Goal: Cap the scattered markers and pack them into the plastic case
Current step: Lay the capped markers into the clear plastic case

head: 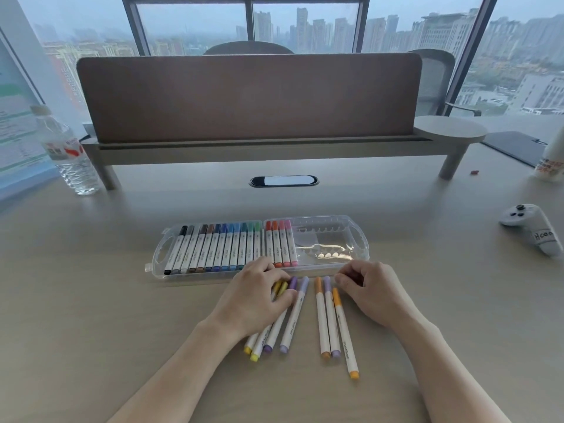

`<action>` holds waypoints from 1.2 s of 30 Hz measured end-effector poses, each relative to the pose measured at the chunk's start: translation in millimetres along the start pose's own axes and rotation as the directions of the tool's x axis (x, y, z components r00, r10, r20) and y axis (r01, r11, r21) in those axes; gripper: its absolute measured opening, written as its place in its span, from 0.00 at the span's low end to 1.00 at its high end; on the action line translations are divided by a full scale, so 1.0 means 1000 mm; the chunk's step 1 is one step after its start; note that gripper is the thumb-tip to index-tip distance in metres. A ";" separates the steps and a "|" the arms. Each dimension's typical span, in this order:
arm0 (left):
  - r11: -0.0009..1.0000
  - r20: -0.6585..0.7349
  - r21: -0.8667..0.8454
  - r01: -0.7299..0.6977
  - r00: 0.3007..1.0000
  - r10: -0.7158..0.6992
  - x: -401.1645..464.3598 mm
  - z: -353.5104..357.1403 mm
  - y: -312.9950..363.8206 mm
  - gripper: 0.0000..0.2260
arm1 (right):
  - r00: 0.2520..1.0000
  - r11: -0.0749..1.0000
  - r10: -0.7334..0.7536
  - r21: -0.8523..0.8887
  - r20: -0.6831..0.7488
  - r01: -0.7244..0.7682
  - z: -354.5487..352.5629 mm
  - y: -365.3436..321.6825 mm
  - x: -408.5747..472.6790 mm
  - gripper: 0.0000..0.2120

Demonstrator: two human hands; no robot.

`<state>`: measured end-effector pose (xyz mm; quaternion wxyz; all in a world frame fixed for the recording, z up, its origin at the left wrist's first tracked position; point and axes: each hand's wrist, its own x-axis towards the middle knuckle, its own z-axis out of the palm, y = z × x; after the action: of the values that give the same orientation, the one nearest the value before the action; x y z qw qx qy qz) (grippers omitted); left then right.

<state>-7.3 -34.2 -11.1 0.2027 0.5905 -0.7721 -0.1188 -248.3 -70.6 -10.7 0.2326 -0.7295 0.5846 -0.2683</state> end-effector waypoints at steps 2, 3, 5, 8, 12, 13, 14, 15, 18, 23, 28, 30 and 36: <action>0.999 -0.010 0.023 0.024 1.000 -0.024 0.004 -0.001 0.004 0.17 | 1.000 1.000 -0.003 0.001 0.000 0.003 0.000 0.000 0.000 0.05; 0.999 -0.010 0.034 0.042 0.999 -0.042 0.008 -0.002 0.006 0.16 | 1.000 1.000 -0.003 0.005 0.000 0.003 0.000 0.000 0.000 0.05; 0.995 -0.002 0.059 0.080 0.997 -0.080 0.016 -0.004 0.013 0.13 | 1.000 1.000 -0.003 0.006 -0.001 0.003 0.000 0.001 -0.001 0.05; 0.985 0.050 0.093 0.148 0.987 -0.153 0.029 -0.007 0.018 0.11 | 1.000 1.000 -0.004 0.006 -0.002 0.004 -0.001 0.001 -0.001 0.05; 0.958 0.086 0.183 0.221 0.967 -0.239 0.044 -0.013 0.025 0.11 | 1.000 1.000 -0.006 -0.009 -0.004 0.006 -0.001 0.001 -0.001 0.05; 0.951 0.093 0.213 0.224 0.964 -0.248 0.045 -0.014 0.027 0.12 | 1.000 1.000 -0.005 -0.013 -0.002 0.005 -0.001 0.001 -0.001 0.05; 0.944 0.097 0.241 0.224 0.963 -0.253 0.046 -0.016 0.030 0.12 | 1.000 1.000 -0.007 -0.016 -0.003 0.007 0.000 0.001 -0.001 0.04; 0.940 0.102 0.258 0.222 0.962 -0.255 0.047 -0.016 0.033 0.12 | 1.000 1.000 -0.009 -0.018 -0.006 0.009 0.000 0.001 -0.001 0.04; 0.946 0.115 0.218 0.239 0.957 -0.268 0.049 -0.017 0.031 0.12 | 1.000 1.000 -0.016 -0.016 -0.010 0.016 0.000 0.002 -0.001 0.04; 0.952 0.170 0.025 0.304 0.937 -0.304 0.050 -0.022 0.018 0.17 | 0.999 0.999 -0.039 -0.022 -0.011 0.039 0.002 0.005 0.000 0.05; 0.956 0.168 -0.026 0.291 0.944 -0.283 0.048 -0.021 0.015 0.17 | 0.999 0.999 -0.041 -0.025 -0.011 0.041 0.004 0.005 0.001 0.05; 0.957 0.155 -0.050 0.285 0.949 -0.275 0.046 -0.021 0.016 0.17 | 0.999 0.999 -0.039 -0.025 -0.011 0.039 0.004 0.005 0.001 0.05; 0.942 0.168 -0.145 0.302 0.946 -0.278 0.048 -0.021 0.015 0.19 | 1.000 0.999 -0.028 -0.032 -0.003 0.028 0.003 0.005 0.000 0.05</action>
<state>-20.7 -75.1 22.4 0.1753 0.6684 -0.6764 -0.2549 -249.8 -71.6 -16.5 0.2162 -0.7408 0.5790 -0.2631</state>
